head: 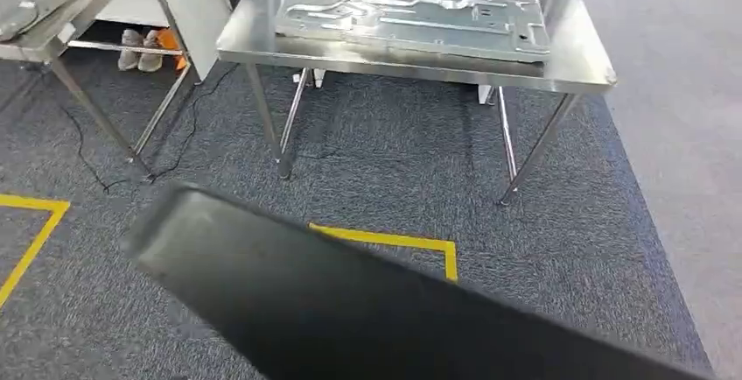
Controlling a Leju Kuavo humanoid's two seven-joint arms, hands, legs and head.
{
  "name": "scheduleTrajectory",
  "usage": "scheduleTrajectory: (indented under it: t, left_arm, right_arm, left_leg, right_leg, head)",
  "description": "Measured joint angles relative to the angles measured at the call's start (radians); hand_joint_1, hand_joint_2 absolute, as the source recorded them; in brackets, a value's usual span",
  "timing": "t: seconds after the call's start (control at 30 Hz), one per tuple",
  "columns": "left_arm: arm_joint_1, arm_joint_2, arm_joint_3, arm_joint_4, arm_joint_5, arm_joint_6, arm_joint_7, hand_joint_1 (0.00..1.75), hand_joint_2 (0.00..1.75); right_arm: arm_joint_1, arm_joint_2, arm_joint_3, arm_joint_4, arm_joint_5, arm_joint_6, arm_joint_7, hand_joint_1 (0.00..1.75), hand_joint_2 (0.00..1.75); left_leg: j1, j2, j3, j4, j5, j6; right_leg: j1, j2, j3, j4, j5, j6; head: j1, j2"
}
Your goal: Take the parts from the cabinet and place them on the table.
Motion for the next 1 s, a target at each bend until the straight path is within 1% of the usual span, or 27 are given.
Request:
scheduleTrajectory:
  t: [0.1, 0.13, 0.17, 0.2, 0.23, 0.27, 0.3, 0.33, 0.37, 0.4, 0.43, 0.47, 0.5, 0.53, 0.6, 0.63, 0.67, 0.7, 0.73, 0.77, 0.8, 0.83, 0.87, 0.9, 0.93, 0.97, 1.0]
  left_arm:
    - [-0.003, -0.001, 0.003, 0.0, 0.001, -0.001, 0.003, 0.0, 1.75]
    - [-0.005, -0.001, 0.003, -0.001, 0.001, 0.0, 0.004, 0.0, 1.75]
    - [-0.005, 0.0, 0.004, -0.001, 0.001, -0.001, 0.003, 0.0, 1.75]
    - [-0.005, -0.001, 0.005, -0.001, 0.001, -0.001, 0.003, 0.0, 1.75]
    - [-0.003, -0.001, 0.005, -0.001, 0.001, -0.003, 0.004, 0.0, 1.75]
    - [-0.002, -0.001, 0.005, -0.001, 0.002, -0.004, 0.005, 0.0, 1.75]
    - [0.001, -0.001, 0.005, -0.001, 0.002, -0.004, 0.006, 0.0, 1.75]
    - [0.004, -0.001, 0.005, -0.001, 0.002, -0.005, 0.011, 0.0, 1.75]
    - [0.005, 0.0, 0.005, -0.001, 0.003, -0.006, 0.018, 0.0, 1.75]
    - [0.003, 0.0, 0.006, -0.001, 0.005, -0.008, 0.027, 0.0, 1.75]
    - [0.001, 0.0, 0.007, -0.001, 0.006, -0.011, 0.034, 0.0, 1.75]
    - [0.0, 0.002, 0.01, -0.001, 0.01, -0.015, 0.04, 0.0, 1.75]
    - [0.0, 0.002, 0.013, 0.0, 0.013, -0.02, 0.045, 0.0, 1.75]
    - [-0.004, 0.002, 0.015, 0.0, 0.013, -0.023, 0.047, 0.0, 1.75]
    - [-0.002, 0.002, 0.021, 0.0, 0.015, -0.031, 0.05, 0.0, 1.75]
    - [-0.001, 0.0, 0.021, -0.001, 0.016, -0.033, 0.05, 0.0, 1.75]
    - [-0.001, 0.0, 0.022, 0.0, 0.016, -0.036, 0.051, 0.0, 1.75]
    - [-0.002, 0.002, 0.023, 0.0, 0.016, -0.036, 0.051, 0.0, 1.75]
    - [-0.001, 0.002, 0.024, 0.0, 0.016, -0.037, 0.051, 0.0, 1.75]
    - [0.0, 0.002, 0.024, 0.0, 0.016, -0.037, 0.051, 0.0, 1.75]
    - [0.002, 0.002, 0.024, 0.0, 0.016, -0.037, 0.052, 0.0, 1.75]
    - [0.003, 0.002, 0.025, 0.0, 0.016, -0.037, 0.053, 0.0, 1.75]
    - [0.004, 0.002, 0.027, 0.0, 0.016, -0.038, 0.053, 0.0, 1.75]
    - [0.003, 0.001, 0.028, 0.0, 0.016, -0.039, 0.053, 0.0, 1.75]
    - [0.002, 0.001, 0.028, 0.0, 0.016, -0.039, 0.053, 0.0, 1.75]
    - [0.002, 0.001, 0.029, 0.0, 0.016, -0.039, 0.053, 0.0, 1.75]
    - [0.001, 0.001, 0.029, 0.0, 0.017, -0.039, 0.053, 0.0, 1.75]
  right_arm:
    - [0.002, 0.0, -0.003, 0.0, -0.002, 0.0, 0.0, 1.75, 1.75]
    - [0.002, 0.0, -0.003, -0.002, -0.002, 0.0, 0.0, 1.75, 1.75]
    - [0.002, 0.0, -0.004, -0.002, -0.001, 0.0, 0.0, 1.75, 1.75]
    - [-0.001, 0.001, -0.004, -0.002, -0.002, 0.0, -0.001, 1.75, 1.75]
    - [-0.002, 0.002, -0.004, -0.002, -0.002, 0.002, 0.0, 1.75, 1.75]
    - [0.0, 0.002, -0.004, -0.002, -0.002, 0.004, 0.001, 1.75, 1.75]
    - [0.0, 0.002, -0.004, -0.001, -0.002, 0.005, 0.001, 1.75, 1.75]
    - [0.0, 0.003, -0.004, 0.0, -0.002, 0.007, 0.001, 1.75, 1.75]
    - [0.0, 0.003, -0.004, 0.001, -0.002, 0.011, 0.002, 1.75, 1.75]
    - [0.0, 0.003, -0.004, 0.001, 0.001, 0.013, 0.007, 1.75, 1.75]
    - [0.0, 0.003, -0.005, 0.001, 0.005, 0.015, 0.011, 1.75, 1.75]
    - [0.0, 0.003, -0.005, 0.002, 0.007, 0.016, 0.014, 1.75, 1.75]
    - [-0.002, 0.003, -0.005, 0.003, 0.008, 0.017, 0.014, 1.75, 1.75]
    - [-0.002, 0.003, -0.005, 0.003, 0.009, 0.018, 0.016, 1.75, 1.75]
    - [-0.002, 0.003, -0.005, 0.003, 0.012, 0.018, 0.011, 1.75, 1.75]
    - [-0.003, 0.003, -0.005, 0.002, 0.014, 0.017, 0.008, 1.75, 1.75]
    - [-0.003, 0.003, -0.005, 0.002, 0.016, 0.017, 0.006, 1.75, 1.75]
    - [-0.006, 0.003, -0.006, 0.002, 0.017, 0.017, 0.005, 1.75, 1.75]
    - [-0.008, 0.003, -0.006, 0.002, 0.017, 0.016, 0.005, 1.75, 1.75]
    - [-0.007, 0.003, -0.006, 0.002, 0.017, 0.016, 0.004, 1.75, 1.75]
    - [-0.007, 0.003, -0.007, 0.002, 0.018, 0.015, 0.002, 1.75, 1.75]
    - [-0.006, 0.003, -0.007, 0.002, 0.018, 0.015, 0.0, 1.75, 1.75]
    - [-0.007, 0.003, -0.008, 0.002, 0.018, 0.014, 0.0, 1.75, 1.75]
    - [-0.008, 0.003, -0.008, 0.002, 0.018, 0.014, 0.0, 1.75, 1.75]
    - [-0.008, 0.003, -0.008, 0.0, 0.018, 0.015, 0.0, 1.75, 1.75]
    - [-0.009, 0.003, -0.008, -0.002, 0.018, 0.014, 0.0, 1.75, 1.75]
    - [-0.013, 0.003, -0.008, -0.004, 0.018, 0.014, 0.002, 1.75, 1.75]
  left_leg:
    - [-0.002, 0.026, 0.013, -0.013, -0.002, -0.012]
    - [-0.001, 0.029, 0.013, -0.01, -0.012, -0.018]
    - [0.003, -0.016, 0.012, 0.013, -0.026, -0.021]
    - [0.003, -0.05, -0.016, 0.073, -0.061, -0.021]
    - [0.004, -0.067, -0.057, 0.155, -0.101, -0.023]
    - [0.004, -0.075, -0.098, 0.231, -0.132, -0.025]
    - [0.004, -0.076, -0.13, 0.286, -0.144, -0.027]
    - [0.004, -0.076, -0.143, 0.296, -0.128, -0.028]
    - [0.004, -0.077, -0.133, 0.257, -0.087, -0.027]
    - [0.004, -0.077, -0.101, 0.175, -0.03, -0.026]
    - [0.004, -0.079, -0.068, 0.093, 0.017, -0.023]
    - [0.005, -0.091, -0.043, 0.031, 0.029, -0.018]
    - [0.001, -0.098, -0.041, 0.015, 0.021, -0.014]
    - [0.001, -0.097, -0.045, 0.024, 0.023, -0.007]
    - [-0.002, -0.096, -0.046, 0.022, 0.025, 0.0]
    - [0.004, -0.091, -0.043, 0.012, 0.03, 0.009]
    - [0.008, -0.089, -0.038, 0.007, 0.034, 0.015]
    - [0.009, -0.086, -0.038, 0.005, 0.034, 0.02]
    - [0.009, -0.084, -0.038, 0.005, 0.032, 0.022]
    - [0.008, -0.08, -0.038, 0.005, 0.031, 0.024]
    - [0.008, -0.076, -0.038, 0.005, 0.027, 0.024]
    - [0.008, -0.074, -0.035, 0.005, 0.025, 0.022]
    - [0.008, -0.073, -0.031, 0.005, 0.022, 0.02]
    - [0.009, -0.071, -0.024, 0.005, 0.018, 0.018]
    - [0.009, -0.07, -0.016, 0.005, 0.014, 0.014]
    - [0.01, -0.07, -0.01, 0.005, 0.01, 0.009]
    - [0.004, -0.068, -0.01, 0.005, 0.006, 0.004]
  right_leg:
    - [0.002, 0.03, -0.006, -0.001, -0.001, -0.013]
    - [-0.014, 0.043, 0.007, -0.02, 0.007, -0.022]
    - [-0.012, 0.046, 0.017, -0.029, 0.009, -0.027]
    - [-0.012, 0.053, 0.019, -0.03, 0.01, -0.034]
    - [-0.012, 0.064, 0.018, -0.029, 0.008, -0.037]
    - [-0.01, 0.074, 0.019, -0.028, 0.007, -0.04]
    - [-0.008, 0.086, 0.019, -0.027, 0.006, -0.041]
    - [-0.008, 0.097, 0.019, -0.024, 0.004, -0.042]
    - [-0.008, 0.106, 0.021, -0.021, 0.002, -0.042]
    - [-0.008, 0.114, 0.024, -0.015, -0.003, -0.04]
    - [-0.008, 0.119, 0.025, -0.009, -0.009, -0.036]
    - [-0.009, 0.122, 0.023, 0.0, -0.016, -0.03]
    - [-0.001, 0.125, 0.015, 0.013, -0.021, -0.023]
    - [-0.004, 0.127, 0.011, 0.01, -0.018, -0.018]
    - [-0.006, 0.128, 0.011, 0.005, -0.016, -0.01]
    - [-0.002, 0.133, 0.013, 0.006, -0.017, -0.005]
    - [-0.004, 0.113, 0.01, 0.022, -0.032, 0.0]
    - [-0.004, 0.091, -0.014, 0.069, -0.066, 0.007]
    - [-0.009, 0.079, -0.049, 0.142, -0.103, 0.013]
    - [-0.012, 0.073, -0.089, 0.219, -0.134, 0.017]
    - [-0.015, 0.071, -0.123, 0.281, -0.152, 0.02]
    - [-0.018, 0.07, -0.14, 0.305, -0.145, 0.023]
    - [-0.02, 0.067, -0.13, 0.276, -0.113, 0.024]
    - [-0.021, 0.065, -0.096, 0.208, -0.067, 0.023]
    - [-0.021, 0.062, -0.046, 0.112, -0.016, 0.019]
    - [-0.02, 0.055, -0.005, 0.027, 0.012, 0.015]
    - [-0.013, 0.046, 0.005, 0.012, -0.01, 0.009]
  head:
    - [0.0, 0.0]
    - [0.0, 0.0]
    - [0.0, 0.0]
    - [0.0, 0.0]
    - [0.0, 0.0]
    - [0.0, 0.0]
    - [0.0, 0.0]
    - [0.0, 0.0]
    - [0.0, 0.0]
    - [0.0, 0.0]
    - [0.0, 0.0]
    - [0.0, 0.0]
    - [0.0, 0.0]
    - [0.0, 0.0]
    - [0.0, 0.0]
    - [0.0, 0.0]
    - [0.0, 0.0]
    - [0.0, 0.0]
    - [0.0, 0.0]
    - [0.0, 0.0]
    - [0.0, 0.0]
    - [0.0, 0.0]
    - [0.0, 0.0]
    - [0.0, 0.0]
    - [0.0, 0.0]
    - [0.0, 0.0]
    - [0.0, 0.0]
